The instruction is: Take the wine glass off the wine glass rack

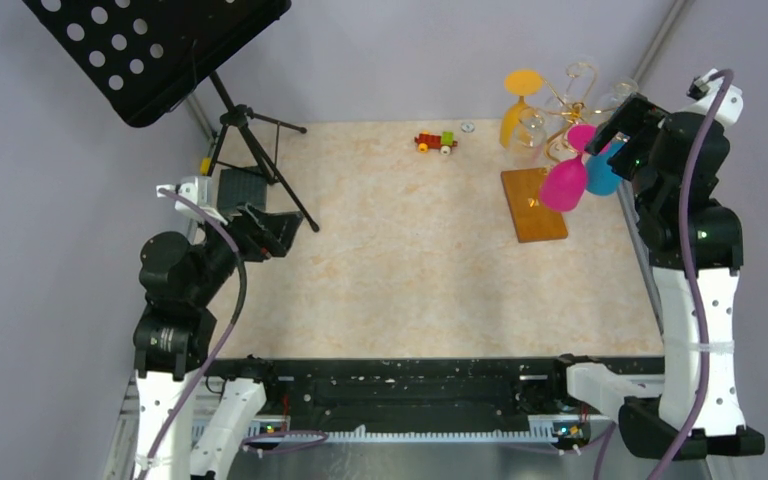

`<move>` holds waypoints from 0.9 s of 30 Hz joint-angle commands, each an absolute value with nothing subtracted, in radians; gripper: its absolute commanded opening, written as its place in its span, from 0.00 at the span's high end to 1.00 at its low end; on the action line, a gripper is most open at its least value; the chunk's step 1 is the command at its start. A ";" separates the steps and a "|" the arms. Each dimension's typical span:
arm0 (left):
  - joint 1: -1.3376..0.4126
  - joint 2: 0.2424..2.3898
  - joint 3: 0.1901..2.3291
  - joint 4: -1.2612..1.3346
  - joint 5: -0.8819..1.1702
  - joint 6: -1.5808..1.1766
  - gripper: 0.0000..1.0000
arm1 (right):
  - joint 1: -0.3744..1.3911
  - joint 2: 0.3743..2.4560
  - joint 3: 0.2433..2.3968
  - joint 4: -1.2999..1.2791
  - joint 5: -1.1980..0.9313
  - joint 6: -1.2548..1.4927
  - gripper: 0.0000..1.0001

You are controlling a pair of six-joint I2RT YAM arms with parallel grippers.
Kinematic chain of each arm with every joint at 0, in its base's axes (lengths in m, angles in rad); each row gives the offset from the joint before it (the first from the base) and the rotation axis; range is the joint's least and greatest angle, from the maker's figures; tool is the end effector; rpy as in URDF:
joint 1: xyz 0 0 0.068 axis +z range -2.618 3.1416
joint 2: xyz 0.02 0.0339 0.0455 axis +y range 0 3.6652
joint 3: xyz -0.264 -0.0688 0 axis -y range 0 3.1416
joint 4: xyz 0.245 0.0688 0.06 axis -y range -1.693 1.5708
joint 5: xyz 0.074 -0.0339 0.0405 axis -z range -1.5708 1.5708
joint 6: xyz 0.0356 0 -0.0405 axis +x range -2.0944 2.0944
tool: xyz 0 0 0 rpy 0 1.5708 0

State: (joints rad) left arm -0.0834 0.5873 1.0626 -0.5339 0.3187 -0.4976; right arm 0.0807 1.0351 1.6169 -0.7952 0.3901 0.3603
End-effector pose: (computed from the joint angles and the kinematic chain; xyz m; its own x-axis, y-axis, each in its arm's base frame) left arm 0.0970 -0.0193 0.4189 -0.2378 -0.4350 -0.8685 0.3156 0.8110 -0.4926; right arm 0.1620 -0.0005 0.5026 -0.0932 0.3196 -0.9430 0.3513 0.8967 0.2692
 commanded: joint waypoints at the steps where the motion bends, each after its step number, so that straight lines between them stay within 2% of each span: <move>1: -0.078 0.641 1.090 -0.467 0.414 -0.548 0.09 | 0.023 1.122 1.740 -0.913 0.305 0.493 0.06; 3: -0.078 0.647 1.080 -0.452 0.418 -0.553 0.09 | -0.068 1.139 1.754 -0.929 0.229 0.525 0.08; 8: -0.081 0.646 1.068 -0.442 0.397 -0.542 0.09 | -0.289 1.127 1.675 -0.864 -0.146 0.615 0.18; 15: -0.100 0.647 1.073 -0.462 0.413 -0.491 0.09 | -0.384 1.065 1.445 -0.620 -0.422 0.798 0.34; 23: -0.107 0.681 1.083 -0.477 0.408 -0.490 0.09 | -0.388 0.998 1.246 -0.397 -0.464 0.967 0.41; 27: -0.112 0.690 1.082 -0.478 0.393 -0.483 0.09 | -0.388 0.966 1.111 -0.192 -0.482 1.086 0.42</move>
